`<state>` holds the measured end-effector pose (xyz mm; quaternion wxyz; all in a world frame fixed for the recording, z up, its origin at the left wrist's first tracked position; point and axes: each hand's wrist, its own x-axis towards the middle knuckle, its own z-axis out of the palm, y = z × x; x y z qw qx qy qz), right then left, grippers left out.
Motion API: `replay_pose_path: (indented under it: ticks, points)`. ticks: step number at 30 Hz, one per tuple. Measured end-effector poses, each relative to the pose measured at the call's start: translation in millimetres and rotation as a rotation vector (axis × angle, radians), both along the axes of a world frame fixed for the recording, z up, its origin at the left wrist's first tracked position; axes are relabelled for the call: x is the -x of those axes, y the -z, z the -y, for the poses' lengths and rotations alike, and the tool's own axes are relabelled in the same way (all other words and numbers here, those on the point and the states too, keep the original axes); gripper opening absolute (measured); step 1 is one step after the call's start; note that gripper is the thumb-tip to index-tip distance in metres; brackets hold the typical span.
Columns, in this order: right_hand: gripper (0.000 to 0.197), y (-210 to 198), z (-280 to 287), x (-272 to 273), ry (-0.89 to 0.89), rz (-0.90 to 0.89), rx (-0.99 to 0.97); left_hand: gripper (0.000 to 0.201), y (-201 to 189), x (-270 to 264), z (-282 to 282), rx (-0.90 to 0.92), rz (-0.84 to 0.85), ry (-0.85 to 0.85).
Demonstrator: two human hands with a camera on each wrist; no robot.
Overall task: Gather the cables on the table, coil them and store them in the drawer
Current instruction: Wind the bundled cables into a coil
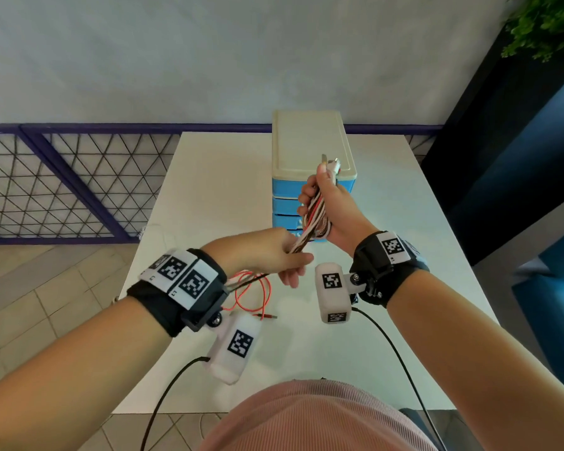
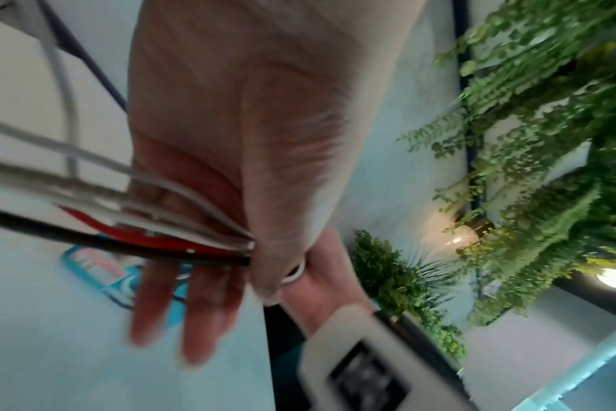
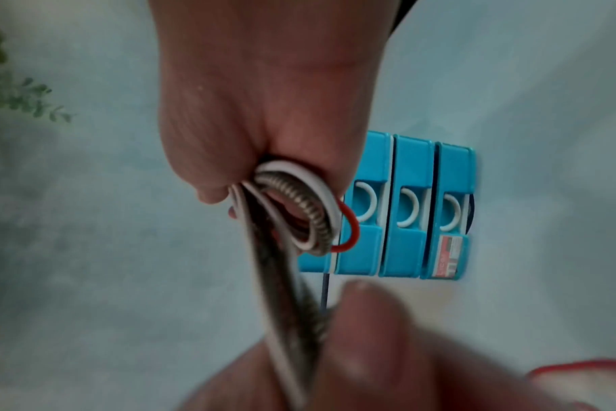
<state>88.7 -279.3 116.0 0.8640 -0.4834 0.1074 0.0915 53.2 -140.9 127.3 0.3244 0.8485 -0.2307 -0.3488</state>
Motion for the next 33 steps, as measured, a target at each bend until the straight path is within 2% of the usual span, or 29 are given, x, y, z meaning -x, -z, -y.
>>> replay_pose_path:
  ticks: [3, 6, 11, 15, 17, 21, 25, 28, 31, 33]
  points:
    - [0.041, -8.1, -2.6, -1.9, 0.021, -0.007, -0.18, 0.033, 18.2, 3.6, 2.9, 0.065, 0.108, -0.037]
    - [0.046, -12.5, -6.0, 0.9, -0.013, -0.023, -0.282, 0.035, 34.2, 0.8, 1.7, 0.156, 0.141, -0.066]
    - [0.045, -14.5, -6.1, 2.3, 0.056, -0.095, -0.264, 0.045, 47.5, 4.3, 1.1, 0.306, 0.18, -0.168]
    - [0.044, -15.0, -1.4, -0.5, 0.109, -0.106, -0.19, 0.047, 54.0, 2.9, -1.9, 0.465, 0.012, -0.258]
    - [0.044, -14.4, -0.5, -0.5, 0.105, -0.101, -0.163, 0.045, 53.8, 0.7, -4.0, 0.444, -0.019, -0.254]
    - [0.043, -18.3, 3.9, -4.3, 0.128, -0.084, -0.163, 0.045, 54.5, -2.6, -14.2, 0.262, 0.043, -0.233]
    - [0.043, -19.7, 7.0, -7.5, 0.166, -0.07, -0.168, 0.041, 57.3, -6.3, -21.7, 0.324, -0.069, -0.255]
    - [0.042, -19.1, 10.3, -10.7, 0.195, -0.058, -0.172, 0.051, 47.8, -11.7, -26.9, 0.301, -0.074, -0.201]
    - [0.041, -16.8, 15.4, -13.7, 0.211, -0.058, -0.177, 0.064, 37.4, -18.1, -32.6, 0.183, -0.064, -0.147]
    - [0.041, -15.2, 16.5, -13.9, 0.202, -0.052, -0.176, 0.066, 33.3, -22.0, -33.8, 0.115, -0.078, -0.11]
